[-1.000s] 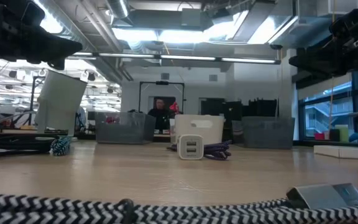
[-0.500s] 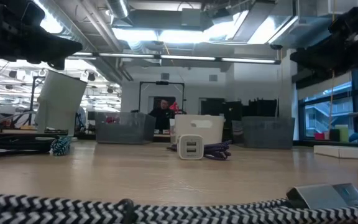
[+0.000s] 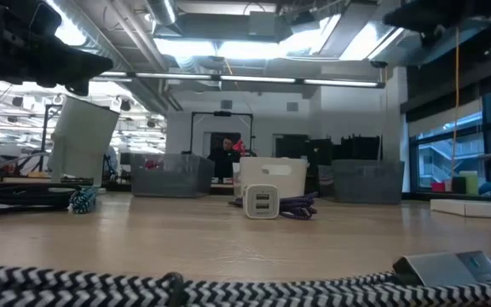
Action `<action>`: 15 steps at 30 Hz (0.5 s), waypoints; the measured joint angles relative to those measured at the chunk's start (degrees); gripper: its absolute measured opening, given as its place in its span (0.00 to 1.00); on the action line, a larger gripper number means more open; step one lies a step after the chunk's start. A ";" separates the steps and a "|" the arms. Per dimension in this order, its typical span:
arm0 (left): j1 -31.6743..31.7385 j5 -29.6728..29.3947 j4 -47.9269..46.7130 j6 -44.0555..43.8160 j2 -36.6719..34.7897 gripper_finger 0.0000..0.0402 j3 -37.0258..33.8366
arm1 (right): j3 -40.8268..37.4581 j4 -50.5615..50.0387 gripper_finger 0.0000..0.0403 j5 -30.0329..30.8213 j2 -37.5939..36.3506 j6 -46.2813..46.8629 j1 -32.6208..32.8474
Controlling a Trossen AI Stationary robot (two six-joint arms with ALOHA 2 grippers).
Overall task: Pick and place items into bin
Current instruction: Put the black charger adapter into the right black bin
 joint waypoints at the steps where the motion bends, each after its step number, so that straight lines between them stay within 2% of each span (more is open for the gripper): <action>1: 0.00 0.00 0.00 0.00 0.00 0.01 0.00 | 3.04 -2.52 0.00 0.05 2.95 1.10 0.00; 4: -0.02 0.00 0.00 0.00 0.00 0.01 -0.02 | 11.55 -10.69 0.00 0.03 11.38 4.75 0.00; 9: -0.01 0.00 0.00 0.00 0.00 0.01 -0.01 | 22.90 -30.22 0.00 0.00 24.45 14.52 0.00; 15: -0.01 0.00 0.00 0.00 0.00 0.01 0.00 | 28.16 -48.39 0.01 -1.25 34.46 33.39 2.00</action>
